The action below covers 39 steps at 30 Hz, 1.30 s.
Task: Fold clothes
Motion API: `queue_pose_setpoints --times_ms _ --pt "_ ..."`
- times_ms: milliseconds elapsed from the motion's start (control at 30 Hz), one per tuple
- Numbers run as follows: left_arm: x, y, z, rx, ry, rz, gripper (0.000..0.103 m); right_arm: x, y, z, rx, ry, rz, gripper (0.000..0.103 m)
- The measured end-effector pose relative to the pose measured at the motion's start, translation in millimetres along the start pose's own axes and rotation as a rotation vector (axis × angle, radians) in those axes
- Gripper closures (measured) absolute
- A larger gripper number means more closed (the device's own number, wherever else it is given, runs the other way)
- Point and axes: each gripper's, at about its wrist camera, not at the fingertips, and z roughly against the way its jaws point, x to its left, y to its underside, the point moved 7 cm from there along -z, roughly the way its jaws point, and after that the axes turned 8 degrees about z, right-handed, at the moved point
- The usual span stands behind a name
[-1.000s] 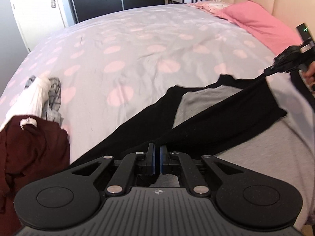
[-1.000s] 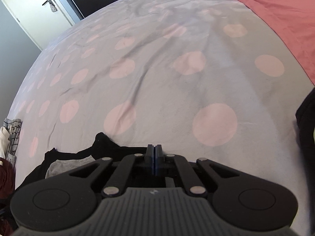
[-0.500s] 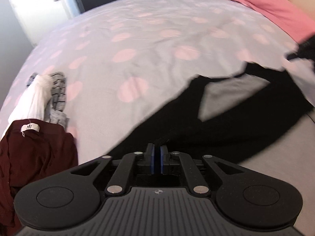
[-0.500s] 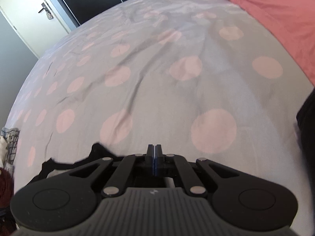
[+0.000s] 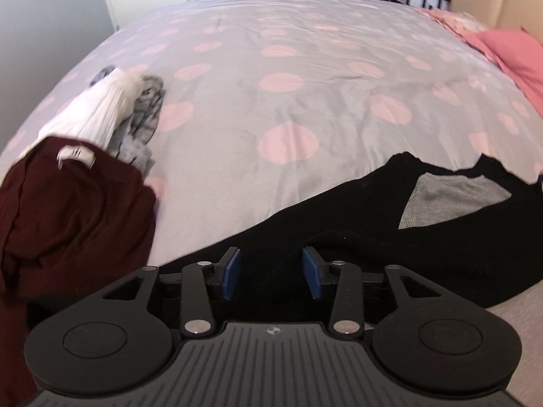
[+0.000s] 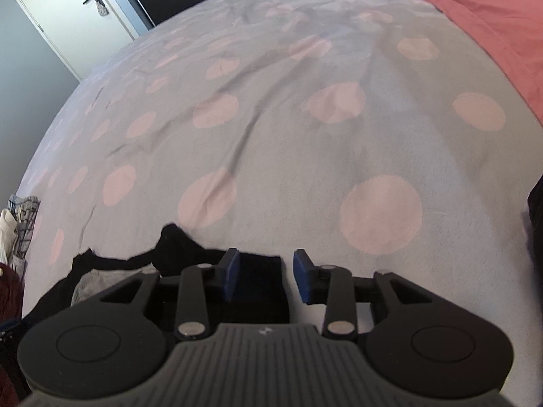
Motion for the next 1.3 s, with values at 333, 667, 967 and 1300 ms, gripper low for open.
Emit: queue_pose_setpoints --times_ms 333,667,967,1300 --pt "20.1 3.7 7.6 0.004 0.026 0.083 0.065 -28.6 8.1 -6.9 -0.007 0.065 -0.143 0.099" --pt "0.9 8.7 -1.5 0.003 0.092 0.008 0.057 -22.5 5.3 -2.4 -0.013 0.055 -0.091 0.074" --pt "-16.3 25.5 -29.2 -0.031 0.059 -0.175 0.057 -9.9 17.3 10.5 0.011 0.018 0.031 0.073" --pt "-18.6 20.7 -16.4 0.054 0.122 -0.022 0.099 -16.5 24.0 13.1 0.032 0.044 0.067 0.072"
